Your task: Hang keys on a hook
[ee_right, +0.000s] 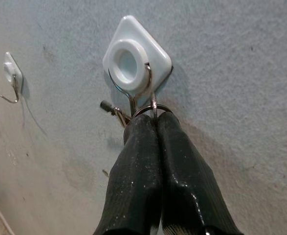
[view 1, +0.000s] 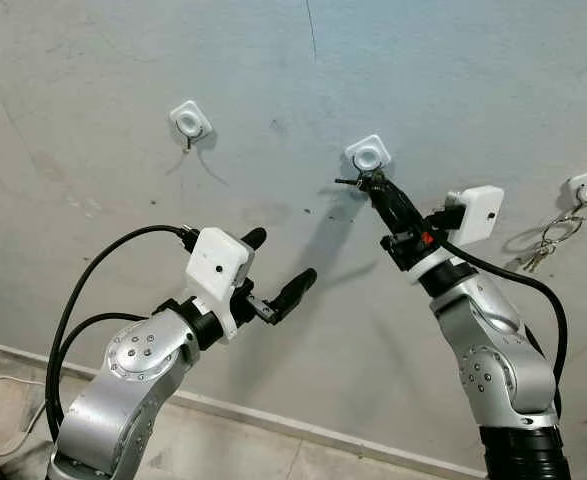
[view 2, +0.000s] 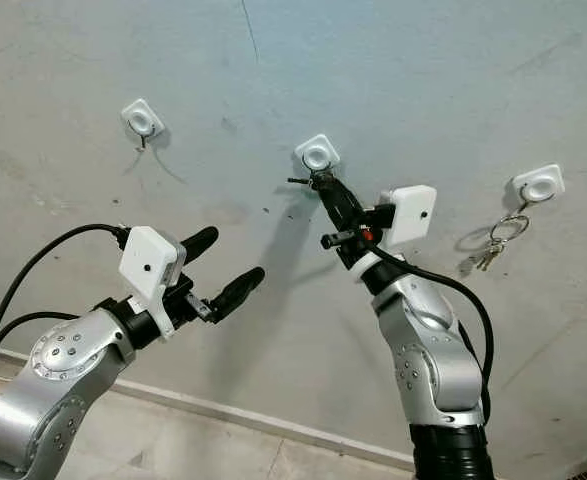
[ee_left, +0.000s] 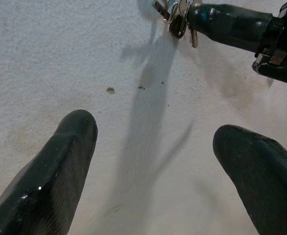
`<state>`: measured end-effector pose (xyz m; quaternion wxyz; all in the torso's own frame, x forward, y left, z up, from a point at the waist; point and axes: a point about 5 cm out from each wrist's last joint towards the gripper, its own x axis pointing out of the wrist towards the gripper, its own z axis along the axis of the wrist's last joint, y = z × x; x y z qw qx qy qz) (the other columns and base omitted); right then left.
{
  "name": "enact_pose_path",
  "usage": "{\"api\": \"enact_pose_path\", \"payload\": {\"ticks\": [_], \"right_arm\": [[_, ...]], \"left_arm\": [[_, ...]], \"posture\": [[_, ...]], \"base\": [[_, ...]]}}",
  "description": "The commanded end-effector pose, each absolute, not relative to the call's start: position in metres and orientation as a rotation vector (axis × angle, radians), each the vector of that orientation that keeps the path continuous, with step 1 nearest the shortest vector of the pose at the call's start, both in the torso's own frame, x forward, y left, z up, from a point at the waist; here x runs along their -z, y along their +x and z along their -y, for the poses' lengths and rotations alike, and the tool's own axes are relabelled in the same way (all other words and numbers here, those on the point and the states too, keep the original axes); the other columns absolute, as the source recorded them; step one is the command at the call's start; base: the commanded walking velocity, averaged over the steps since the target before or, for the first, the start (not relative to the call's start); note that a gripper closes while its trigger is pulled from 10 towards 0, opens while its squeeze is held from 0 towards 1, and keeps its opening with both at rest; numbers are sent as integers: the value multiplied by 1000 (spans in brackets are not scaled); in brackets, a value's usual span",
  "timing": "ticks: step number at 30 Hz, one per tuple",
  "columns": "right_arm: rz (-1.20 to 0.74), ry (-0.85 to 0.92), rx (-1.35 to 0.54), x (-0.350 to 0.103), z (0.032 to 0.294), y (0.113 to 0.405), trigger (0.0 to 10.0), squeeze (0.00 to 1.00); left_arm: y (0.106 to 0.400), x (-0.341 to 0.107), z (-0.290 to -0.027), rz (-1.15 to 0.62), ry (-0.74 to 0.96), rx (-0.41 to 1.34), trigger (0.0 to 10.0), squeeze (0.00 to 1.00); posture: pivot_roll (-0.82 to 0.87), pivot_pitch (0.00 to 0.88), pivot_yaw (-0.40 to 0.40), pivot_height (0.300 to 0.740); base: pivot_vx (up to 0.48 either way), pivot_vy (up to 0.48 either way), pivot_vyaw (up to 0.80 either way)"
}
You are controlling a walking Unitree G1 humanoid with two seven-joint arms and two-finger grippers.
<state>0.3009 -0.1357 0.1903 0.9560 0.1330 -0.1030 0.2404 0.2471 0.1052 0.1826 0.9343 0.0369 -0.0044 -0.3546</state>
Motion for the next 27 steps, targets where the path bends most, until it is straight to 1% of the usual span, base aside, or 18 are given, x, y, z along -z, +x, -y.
{"api": "enact_pose_path", "payload": {"ticks": [1,15,18,22,27], "right_arm": [[202,264,-478,-189,139,301,10000,0],[218,272,-471,-193,137,302,10000,0],[251,283,-467,-202,135,304,10000,0],[329,294,-485,-228,128,304,10000,0],[360,298,-513,-238,123,301,10000,0]], "left_arm": [[248,-186,-105,21,88,728,10000,0],[247,-186,-105,22,88,727,10000,0],[247,-186,-104,21,86,727,10000,0],[247,-186,-104,21,86,726,10000,0],[247,-186,-104,22,84,726,10000,0]], "posture": [[231,0,-30,740],[232,0,-31,740],[232,0,-31,740],[234,0,-32,740],[232,0,-34,740]], "base": [[0,0,0],[0,0,0],[0,0,0],[0,0,0],[0,0,0]]}}
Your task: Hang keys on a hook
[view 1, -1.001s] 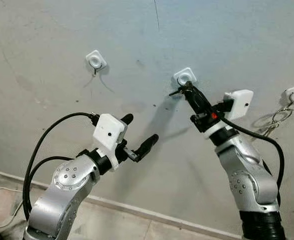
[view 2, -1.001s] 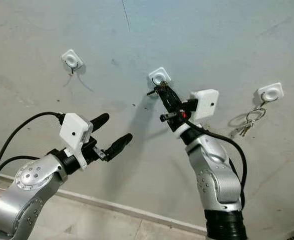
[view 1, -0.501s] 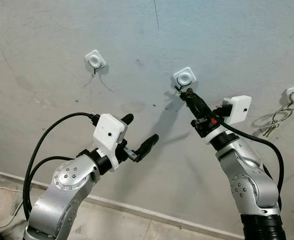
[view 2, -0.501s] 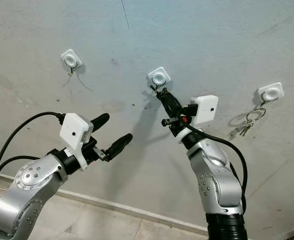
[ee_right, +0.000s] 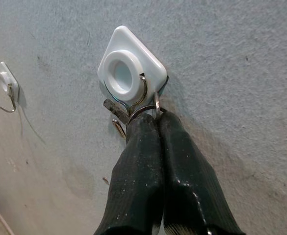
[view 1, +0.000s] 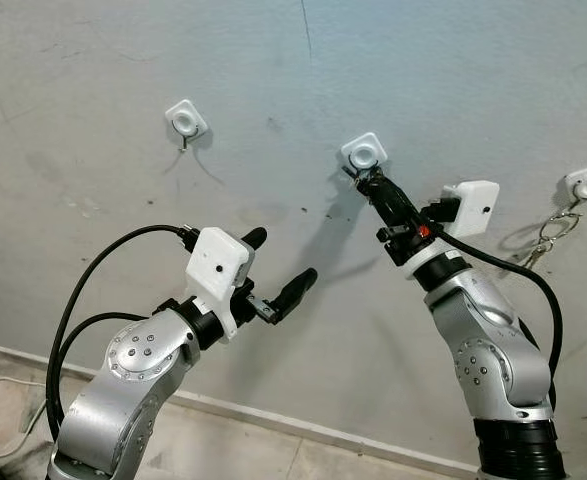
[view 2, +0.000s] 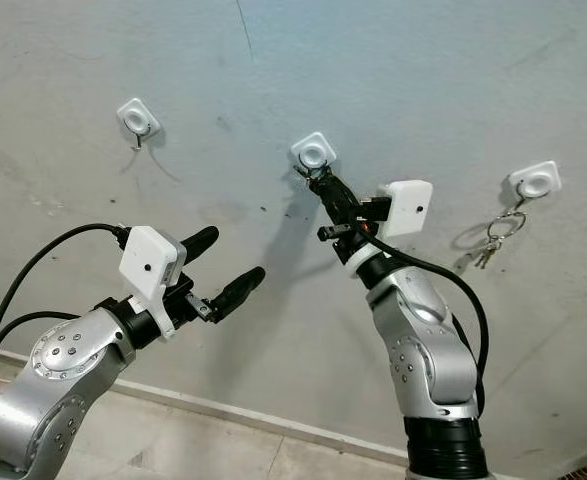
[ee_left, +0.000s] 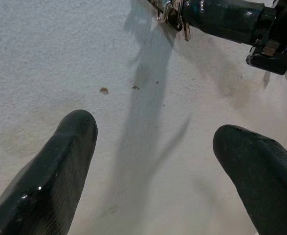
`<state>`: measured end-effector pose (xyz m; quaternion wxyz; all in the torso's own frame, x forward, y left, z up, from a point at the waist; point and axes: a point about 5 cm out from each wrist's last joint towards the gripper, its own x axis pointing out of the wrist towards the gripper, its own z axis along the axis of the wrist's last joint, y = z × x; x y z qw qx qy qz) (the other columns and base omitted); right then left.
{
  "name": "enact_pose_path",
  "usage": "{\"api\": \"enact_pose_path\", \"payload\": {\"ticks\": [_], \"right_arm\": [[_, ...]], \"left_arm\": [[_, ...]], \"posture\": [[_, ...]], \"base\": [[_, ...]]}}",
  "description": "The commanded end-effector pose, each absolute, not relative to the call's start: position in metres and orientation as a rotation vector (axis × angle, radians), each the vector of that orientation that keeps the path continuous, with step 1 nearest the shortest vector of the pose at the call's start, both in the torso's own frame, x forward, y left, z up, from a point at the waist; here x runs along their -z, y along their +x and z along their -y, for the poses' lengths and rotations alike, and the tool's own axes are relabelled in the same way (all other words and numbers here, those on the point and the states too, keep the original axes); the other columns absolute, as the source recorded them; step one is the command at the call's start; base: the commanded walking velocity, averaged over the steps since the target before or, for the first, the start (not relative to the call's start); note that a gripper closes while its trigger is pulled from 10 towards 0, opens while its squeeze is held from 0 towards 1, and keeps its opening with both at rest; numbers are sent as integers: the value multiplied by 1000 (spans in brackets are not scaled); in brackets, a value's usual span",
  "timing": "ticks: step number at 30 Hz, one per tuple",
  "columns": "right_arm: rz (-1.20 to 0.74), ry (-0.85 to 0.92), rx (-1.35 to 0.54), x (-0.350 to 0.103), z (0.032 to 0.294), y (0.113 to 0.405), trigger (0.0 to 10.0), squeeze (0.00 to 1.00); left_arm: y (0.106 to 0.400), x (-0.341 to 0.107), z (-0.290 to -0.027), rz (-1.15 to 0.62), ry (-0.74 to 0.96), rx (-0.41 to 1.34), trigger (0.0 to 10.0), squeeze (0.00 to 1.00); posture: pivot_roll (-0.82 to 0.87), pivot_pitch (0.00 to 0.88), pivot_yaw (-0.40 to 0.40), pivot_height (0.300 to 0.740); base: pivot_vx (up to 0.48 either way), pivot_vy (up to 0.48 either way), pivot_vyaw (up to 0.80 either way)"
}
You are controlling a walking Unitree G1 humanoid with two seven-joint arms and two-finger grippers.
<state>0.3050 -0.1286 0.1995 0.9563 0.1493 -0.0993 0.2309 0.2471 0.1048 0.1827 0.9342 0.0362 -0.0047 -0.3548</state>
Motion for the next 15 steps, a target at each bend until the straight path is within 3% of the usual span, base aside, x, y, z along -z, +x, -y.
{"api": "enact_pose_path", "payload": {"ticks": [1,10,15], "right_arm": [[360,298,-513,-238,123,301,10000,0],[368,291,-517,-244,125,295,10000,0],[313,243,-469,-230,143,283,10000,0]], "left_arm": [[247,-186,-104,22,84,726,10000,0],[247,-185,-103,22,82,726,10000,0],[248,-185,-103,23,83,723,10000,0]], "posture": [[232,0,-34,740],[230,0,-37,740],[224,0,-37,740]], "base": [[0,0,0],[0,0,0],[0,0,0]]}}
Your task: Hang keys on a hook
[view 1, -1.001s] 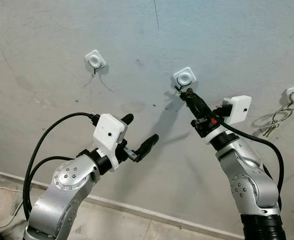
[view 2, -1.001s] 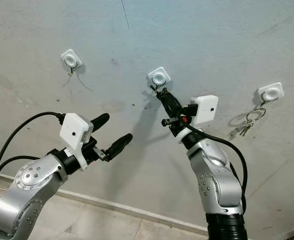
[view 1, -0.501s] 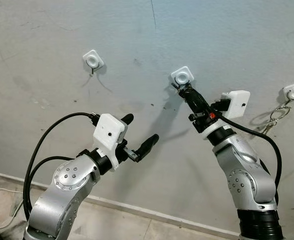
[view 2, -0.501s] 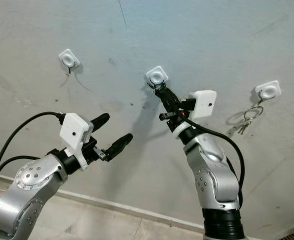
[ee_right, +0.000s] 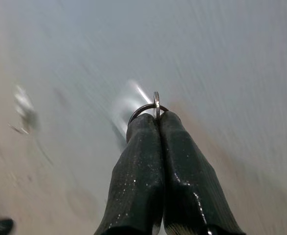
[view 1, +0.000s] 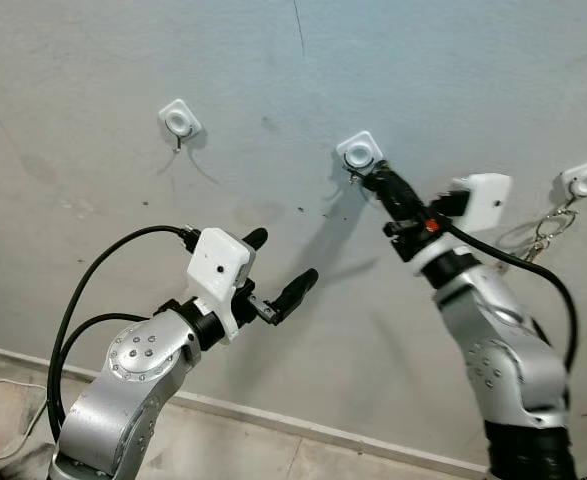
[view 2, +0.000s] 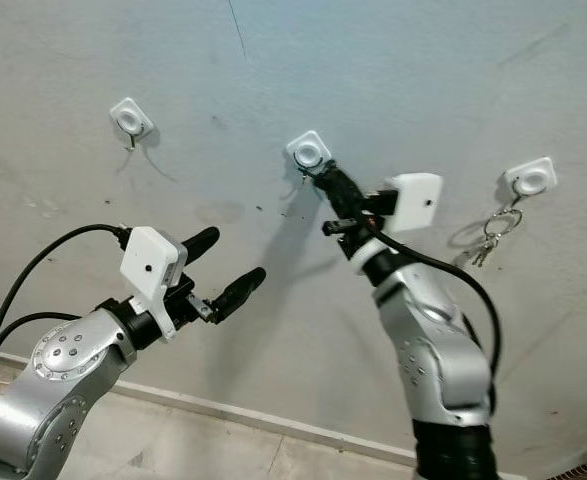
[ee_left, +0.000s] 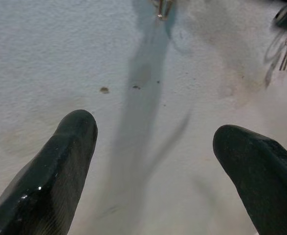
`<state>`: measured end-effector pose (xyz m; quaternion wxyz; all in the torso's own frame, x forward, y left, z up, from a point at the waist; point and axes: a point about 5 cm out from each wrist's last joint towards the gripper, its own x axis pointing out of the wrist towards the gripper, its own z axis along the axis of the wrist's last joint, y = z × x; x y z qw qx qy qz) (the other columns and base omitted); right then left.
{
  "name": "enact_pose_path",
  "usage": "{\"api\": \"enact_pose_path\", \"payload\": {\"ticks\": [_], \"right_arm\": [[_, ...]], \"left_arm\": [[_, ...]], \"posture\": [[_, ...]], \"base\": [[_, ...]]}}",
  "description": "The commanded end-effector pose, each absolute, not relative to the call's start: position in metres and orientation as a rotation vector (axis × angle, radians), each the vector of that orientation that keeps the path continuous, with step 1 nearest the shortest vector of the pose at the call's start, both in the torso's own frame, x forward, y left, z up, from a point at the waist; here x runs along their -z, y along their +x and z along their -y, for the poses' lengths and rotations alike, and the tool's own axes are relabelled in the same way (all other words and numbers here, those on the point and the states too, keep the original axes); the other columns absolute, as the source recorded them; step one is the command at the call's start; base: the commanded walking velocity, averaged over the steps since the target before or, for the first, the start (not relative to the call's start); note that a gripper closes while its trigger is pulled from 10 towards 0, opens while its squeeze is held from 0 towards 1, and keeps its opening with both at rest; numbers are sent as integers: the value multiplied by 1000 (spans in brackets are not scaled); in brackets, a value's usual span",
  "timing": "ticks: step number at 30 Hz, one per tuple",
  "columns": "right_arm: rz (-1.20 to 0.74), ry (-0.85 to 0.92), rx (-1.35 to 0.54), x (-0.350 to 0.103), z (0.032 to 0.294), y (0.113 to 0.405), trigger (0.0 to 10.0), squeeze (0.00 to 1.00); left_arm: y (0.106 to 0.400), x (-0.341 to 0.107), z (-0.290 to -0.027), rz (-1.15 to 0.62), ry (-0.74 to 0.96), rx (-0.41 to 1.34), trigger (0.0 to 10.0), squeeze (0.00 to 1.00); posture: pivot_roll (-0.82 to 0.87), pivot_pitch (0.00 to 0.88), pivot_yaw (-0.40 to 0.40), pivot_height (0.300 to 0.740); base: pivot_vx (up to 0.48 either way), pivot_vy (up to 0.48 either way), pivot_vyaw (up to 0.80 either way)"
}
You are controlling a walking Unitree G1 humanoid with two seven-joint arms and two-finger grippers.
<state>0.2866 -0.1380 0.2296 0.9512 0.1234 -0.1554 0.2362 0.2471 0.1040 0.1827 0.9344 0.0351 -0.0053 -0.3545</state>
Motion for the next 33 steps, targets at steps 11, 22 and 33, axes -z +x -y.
{"api": "enact_pose_path", "payload": {"ticks": [11,22,33], "right_arm": [[332,199,-310,-234,166,279,10000,0],[307,277,-680,-246,119,260,10000,0],[181,92,-939,-228,91,251,10000,0]], "left_arm": [[249,-184,-101,25,81,735,10000,0],[250,-185,-100,31,81,733,10000,0],[251,-185,-99,35,84,734,10000,0]], "posture": [[208,0,-27,740],[214,0,-36,740],[216,0,-38,740]], "base": [[0,0,0],[0,0,0],[0,0,0]]}}
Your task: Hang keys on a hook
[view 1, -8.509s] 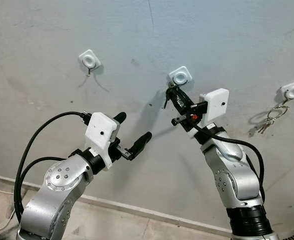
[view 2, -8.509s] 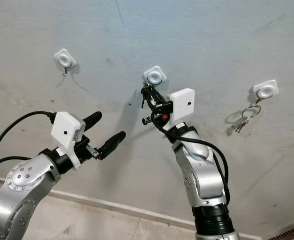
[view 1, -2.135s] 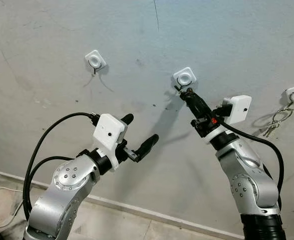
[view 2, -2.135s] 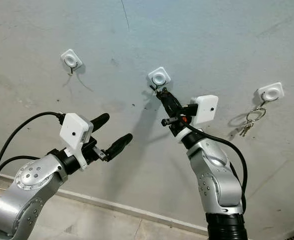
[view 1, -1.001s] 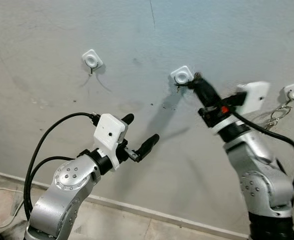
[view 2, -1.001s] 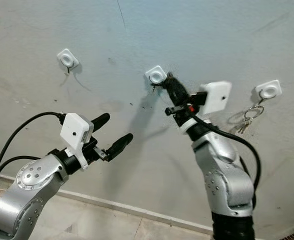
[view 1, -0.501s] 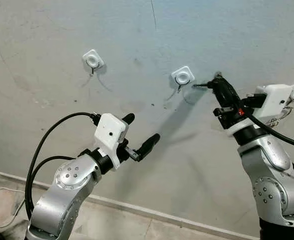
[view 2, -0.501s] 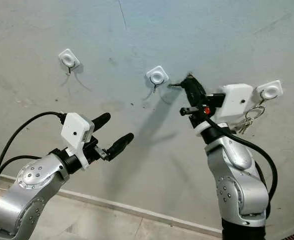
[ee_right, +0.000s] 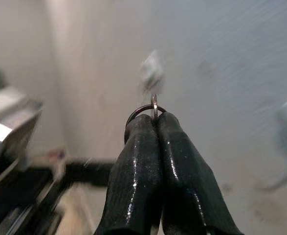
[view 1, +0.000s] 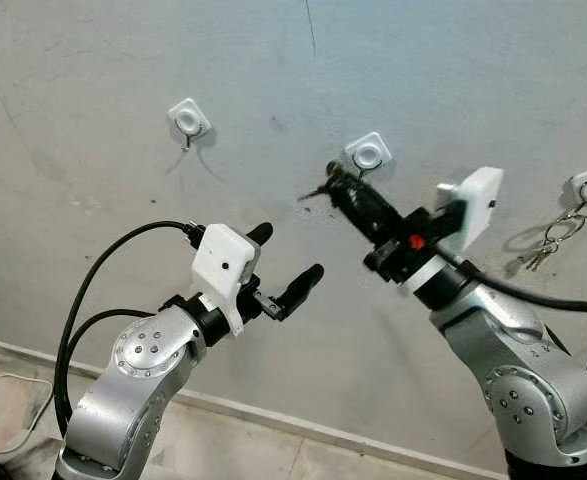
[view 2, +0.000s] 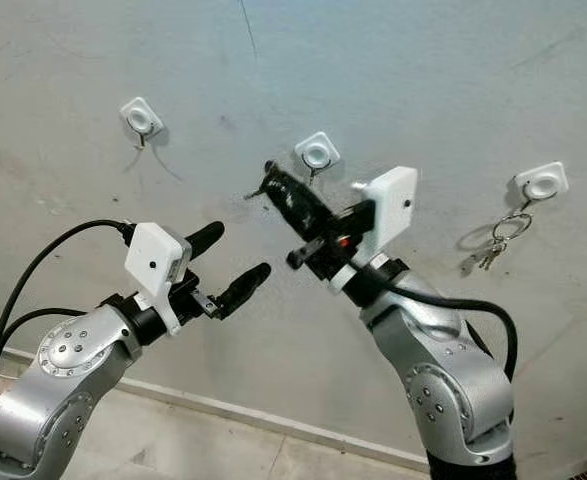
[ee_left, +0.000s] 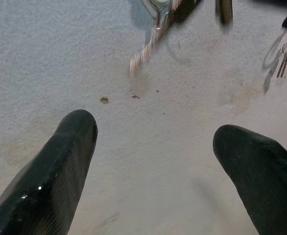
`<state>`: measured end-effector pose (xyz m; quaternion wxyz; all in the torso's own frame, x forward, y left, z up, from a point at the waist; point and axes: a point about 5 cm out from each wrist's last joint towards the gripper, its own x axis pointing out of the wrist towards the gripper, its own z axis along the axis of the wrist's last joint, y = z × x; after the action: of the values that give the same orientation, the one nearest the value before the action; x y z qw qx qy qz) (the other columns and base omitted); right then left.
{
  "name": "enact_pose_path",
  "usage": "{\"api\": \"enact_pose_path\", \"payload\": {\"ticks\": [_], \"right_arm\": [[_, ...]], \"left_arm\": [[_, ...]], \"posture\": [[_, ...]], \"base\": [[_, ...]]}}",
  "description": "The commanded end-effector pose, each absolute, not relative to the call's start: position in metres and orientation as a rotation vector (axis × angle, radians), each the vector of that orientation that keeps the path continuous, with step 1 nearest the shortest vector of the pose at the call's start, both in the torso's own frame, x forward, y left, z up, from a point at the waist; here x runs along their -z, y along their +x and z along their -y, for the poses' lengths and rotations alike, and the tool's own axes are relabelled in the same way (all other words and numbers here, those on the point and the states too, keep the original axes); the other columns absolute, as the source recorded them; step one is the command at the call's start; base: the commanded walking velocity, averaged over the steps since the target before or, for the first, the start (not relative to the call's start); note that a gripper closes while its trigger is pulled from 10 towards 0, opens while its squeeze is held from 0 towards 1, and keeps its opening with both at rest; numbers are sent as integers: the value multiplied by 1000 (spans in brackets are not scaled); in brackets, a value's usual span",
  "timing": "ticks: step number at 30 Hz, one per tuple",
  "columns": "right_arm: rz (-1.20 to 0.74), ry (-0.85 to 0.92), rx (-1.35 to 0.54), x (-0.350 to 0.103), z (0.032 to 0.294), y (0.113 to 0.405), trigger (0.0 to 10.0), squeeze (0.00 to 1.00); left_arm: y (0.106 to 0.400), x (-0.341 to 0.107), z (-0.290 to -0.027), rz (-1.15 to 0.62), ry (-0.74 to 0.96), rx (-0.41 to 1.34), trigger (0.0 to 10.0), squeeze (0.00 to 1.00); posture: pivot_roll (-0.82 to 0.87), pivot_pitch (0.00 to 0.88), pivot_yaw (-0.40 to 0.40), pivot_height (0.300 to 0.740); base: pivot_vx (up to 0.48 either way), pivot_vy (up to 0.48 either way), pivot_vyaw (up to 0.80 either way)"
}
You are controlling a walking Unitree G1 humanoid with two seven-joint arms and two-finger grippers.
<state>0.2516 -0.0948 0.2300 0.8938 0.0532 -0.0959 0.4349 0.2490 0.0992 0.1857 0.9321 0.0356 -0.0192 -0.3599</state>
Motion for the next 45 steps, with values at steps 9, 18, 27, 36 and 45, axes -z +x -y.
{"api": "enact_pose_path", "payload": {"ticks": [9,18,27,36,45], "right_arm": [[7,-272,-936,-199,112,258,10000,0],[-59,-439,-827,-187,141,270,10000,0],[128,-310,-701,-216,139,288,10000,0],[295,-101,-551,-239,138,297,10000,0],[311,-60,-562,-240,132,298,10000,0]], "left_arm": [[250,-185,-99,37,91,737,10000,0],[249,-184,-98,34,90,744,10000,0],[250,-184,-98,34,90,746,10000,0],[250,-184,-99,32,91,742,10000,0],[250,-184,-98,34,90,742,10000,0]], "posture": [[220,0,-39,740],[217,0,-37,740],[217,0,-36,740],[220,0,-35,740],[219,0,-36,740]], "base": [[0,0,0],[0,0,0],[0,0,0],[0,0,0],[0,0,0]]}}
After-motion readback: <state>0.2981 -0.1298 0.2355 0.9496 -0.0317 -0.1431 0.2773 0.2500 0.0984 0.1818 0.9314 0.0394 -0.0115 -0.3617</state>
